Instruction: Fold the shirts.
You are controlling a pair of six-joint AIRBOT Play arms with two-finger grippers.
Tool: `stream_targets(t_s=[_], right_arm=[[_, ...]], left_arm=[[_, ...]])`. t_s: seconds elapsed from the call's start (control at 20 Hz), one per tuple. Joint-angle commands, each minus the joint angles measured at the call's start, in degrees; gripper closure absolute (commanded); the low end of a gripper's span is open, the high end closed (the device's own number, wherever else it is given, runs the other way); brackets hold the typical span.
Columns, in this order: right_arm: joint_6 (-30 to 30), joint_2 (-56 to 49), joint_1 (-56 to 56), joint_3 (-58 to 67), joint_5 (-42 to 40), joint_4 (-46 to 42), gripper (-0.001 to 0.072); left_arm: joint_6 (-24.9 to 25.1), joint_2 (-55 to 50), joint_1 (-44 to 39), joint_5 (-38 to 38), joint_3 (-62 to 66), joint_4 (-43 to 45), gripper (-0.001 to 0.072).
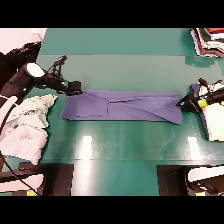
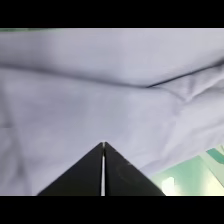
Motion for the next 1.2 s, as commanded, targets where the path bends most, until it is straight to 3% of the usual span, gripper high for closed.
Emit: stream_targets(t_s=[0.0,0.1,0.15,0.35,0.6,0.8,1.15], right_arm=[[-3.3,-0.9,2.2,-2.6,-3.1,4.1,0.0416],[-3.6,-0.4,3.7,-2.6,-3.1,4.1,0.0630],[-4.4,0.3,4.3,-2.6,-2.9,4.1,0.0697],[-3.5,8.5,5.0,-2.0,-2.4,4.2,0.0697],[4.6,17.4,11.3,8.4,2.2,4.2,0.0697],[10.3,18.5,19.9,17.7,2.1,4.2,0.0697],[12.6,18.5,31.2,27.6,-2.1,4.3,0.0697]], left_arm=[[-0.5,-0.4,-5.2,5.0,0.2,-0.6,0.0681],[-0.6,-2.5,-7.5,5.1,1.5,-1.6,0.0681],[-0.7,-4.0,-8.6,4.8,2.8,-1.9,0.0681],[-0.7,-12.2,-13.8,3.5,11.1,-2.7,0.0681],[-3.5,-22.3,-19.9,3.8,20.9,-2.7,0.0681],[-3.7,-25.7,-22.7,3.8,22.9,-4.0,0.0681],[-3.7,-26.9,-23.6,4.0,22.9,-4.0,0.0681]])
